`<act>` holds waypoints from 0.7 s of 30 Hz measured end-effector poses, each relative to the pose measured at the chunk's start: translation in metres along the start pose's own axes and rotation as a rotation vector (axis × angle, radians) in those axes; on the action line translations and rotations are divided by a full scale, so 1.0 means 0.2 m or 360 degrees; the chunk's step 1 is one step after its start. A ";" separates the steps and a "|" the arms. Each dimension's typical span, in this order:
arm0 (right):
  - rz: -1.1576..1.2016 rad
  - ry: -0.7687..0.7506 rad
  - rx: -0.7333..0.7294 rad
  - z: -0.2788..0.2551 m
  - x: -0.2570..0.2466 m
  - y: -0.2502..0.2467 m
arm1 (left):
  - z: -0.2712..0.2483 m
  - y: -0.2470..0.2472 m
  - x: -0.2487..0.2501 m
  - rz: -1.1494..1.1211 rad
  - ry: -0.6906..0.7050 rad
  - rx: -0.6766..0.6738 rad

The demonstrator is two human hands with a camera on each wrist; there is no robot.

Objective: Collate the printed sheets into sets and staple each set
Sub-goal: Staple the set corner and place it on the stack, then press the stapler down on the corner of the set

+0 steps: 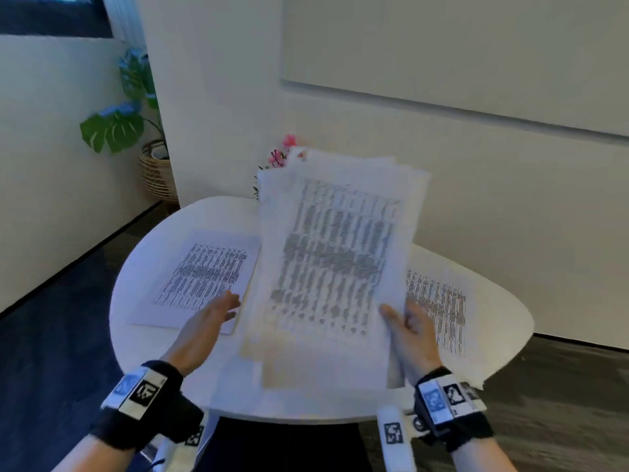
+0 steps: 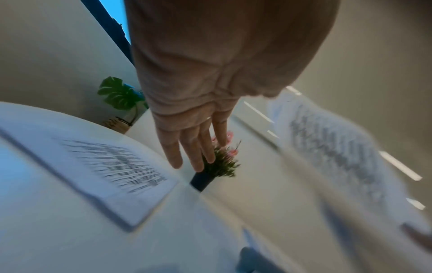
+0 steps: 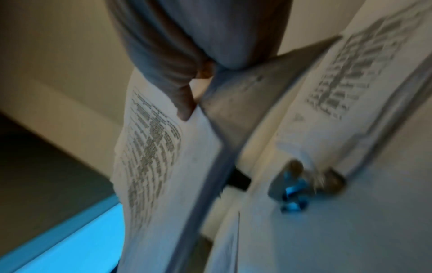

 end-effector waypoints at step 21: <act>-0.1740 0.0138 -0.0516 0.42 0.38 0.37 | -0.21 -0.07 0.37 0.1046 0.1090 0.0549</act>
Point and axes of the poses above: each hand's wrist, its own z-axis towards the middle knuckle, its own y-axis out of the palm, x = y × z, the point moved 1 cm from there along z, towards the middle knuckle, and after that the axes turned 14 degrees about -z, right-handed, at the moved point
